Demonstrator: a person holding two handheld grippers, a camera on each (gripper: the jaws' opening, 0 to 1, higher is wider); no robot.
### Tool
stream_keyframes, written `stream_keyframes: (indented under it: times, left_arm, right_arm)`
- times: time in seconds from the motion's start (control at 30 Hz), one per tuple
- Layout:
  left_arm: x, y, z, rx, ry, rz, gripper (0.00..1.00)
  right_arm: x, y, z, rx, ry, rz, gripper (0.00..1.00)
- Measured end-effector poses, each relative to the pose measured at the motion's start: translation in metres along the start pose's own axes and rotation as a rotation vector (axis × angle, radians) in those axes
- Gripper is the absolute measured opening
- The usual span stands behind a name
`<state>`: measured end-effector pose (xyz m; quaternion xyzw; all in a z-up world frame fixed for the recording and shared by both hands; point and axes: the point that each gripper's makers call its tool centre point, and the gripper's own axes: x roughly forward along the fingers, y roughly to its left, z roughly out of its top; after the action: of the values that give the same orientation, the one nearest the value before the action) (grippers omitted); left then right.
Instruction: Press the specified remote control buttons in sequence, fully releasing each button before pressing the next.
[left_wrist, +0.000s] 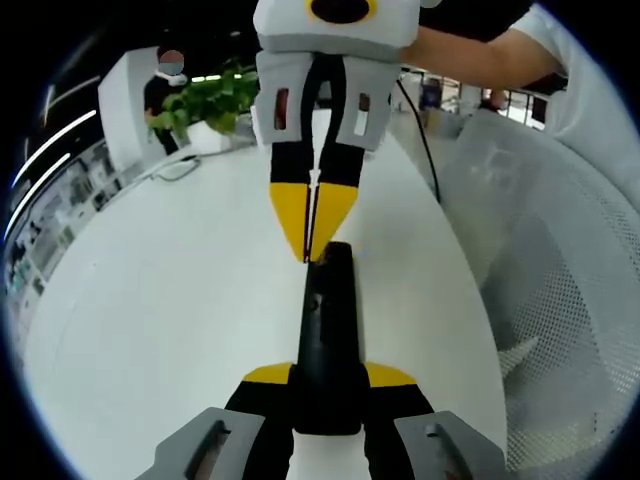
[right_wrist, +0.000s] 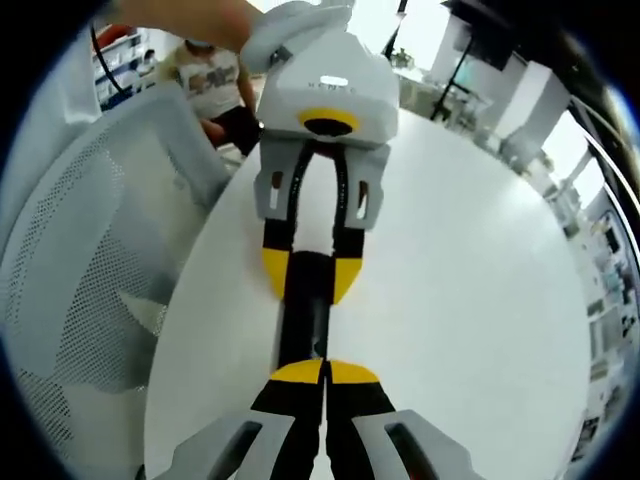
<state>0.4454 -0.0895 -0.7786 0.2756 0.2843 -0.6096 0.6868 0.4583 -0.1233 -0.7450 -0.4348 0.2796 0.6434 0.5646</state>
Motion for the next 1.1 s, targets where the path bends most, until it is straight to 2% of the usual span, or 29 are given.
stream_keyframes:
  times: [1.1]
  left_arm:
    - [0.000, 0.000, 0.000, 0.000, -0.009, -0.007, 0.24]
  right_arm:
    - [0.019, 0.002, 0.000, -0.030, 0.006, 0.048, 0.00]
